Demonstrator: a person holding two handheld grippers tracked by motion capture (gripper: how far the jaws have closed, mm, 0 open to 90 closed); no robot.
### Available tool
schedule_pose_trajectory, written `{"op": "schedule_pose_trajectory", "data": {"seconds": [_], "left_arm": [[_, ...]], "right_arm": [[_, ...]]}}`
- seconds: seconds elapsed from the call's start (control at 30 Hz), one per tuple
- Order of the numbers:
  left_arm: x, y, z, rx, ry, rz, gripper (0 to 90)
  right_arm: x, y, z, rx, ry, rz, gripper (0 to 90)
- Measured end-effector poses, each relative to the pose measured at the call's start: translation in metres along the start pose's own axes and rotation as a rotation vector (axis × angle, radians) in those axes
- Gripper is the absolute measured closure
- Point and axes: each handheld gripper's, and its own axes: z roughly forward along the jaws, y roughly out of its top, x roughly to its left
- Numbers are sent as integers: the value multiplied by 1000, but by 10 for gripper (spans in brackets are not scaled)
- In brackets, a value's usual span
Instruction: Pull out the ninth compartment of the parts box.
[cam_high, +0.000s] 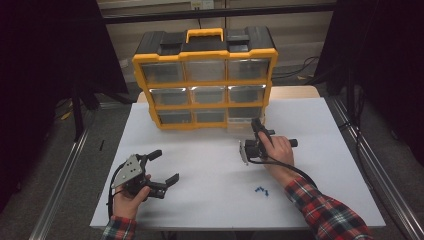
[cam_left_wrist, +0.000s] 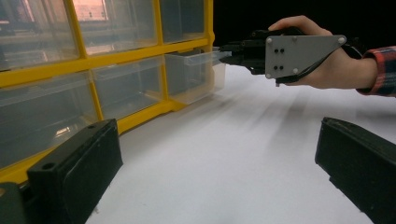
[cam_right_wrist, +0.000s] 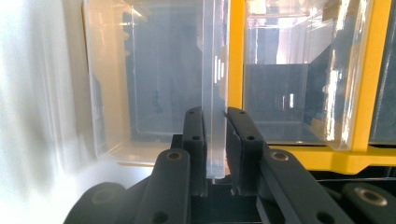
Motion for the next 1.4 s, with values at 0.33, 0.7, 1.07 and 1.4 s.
{"op": "schedule_pose_trajectory", "data": {"seconds": [0.33, 0.7, 1.07, 1.4], "left_arm": [[0, 0, 0, -3, 7, -2, 3], [2, 0, -1, 5, 7, 13, 3], [1, 1, -2, 13, 29, 18, 3], [2, 0, -2, 6, 10, 21, 3]], "right_arm": [[0, -1, -4, -14, 0, -6, 793], [1, -1, -9, -18, -1, -4, 793], [4, -4, -16, -36, -11, 4, 793], [2, -6, -23, -80, -16, -38, 792]]}}
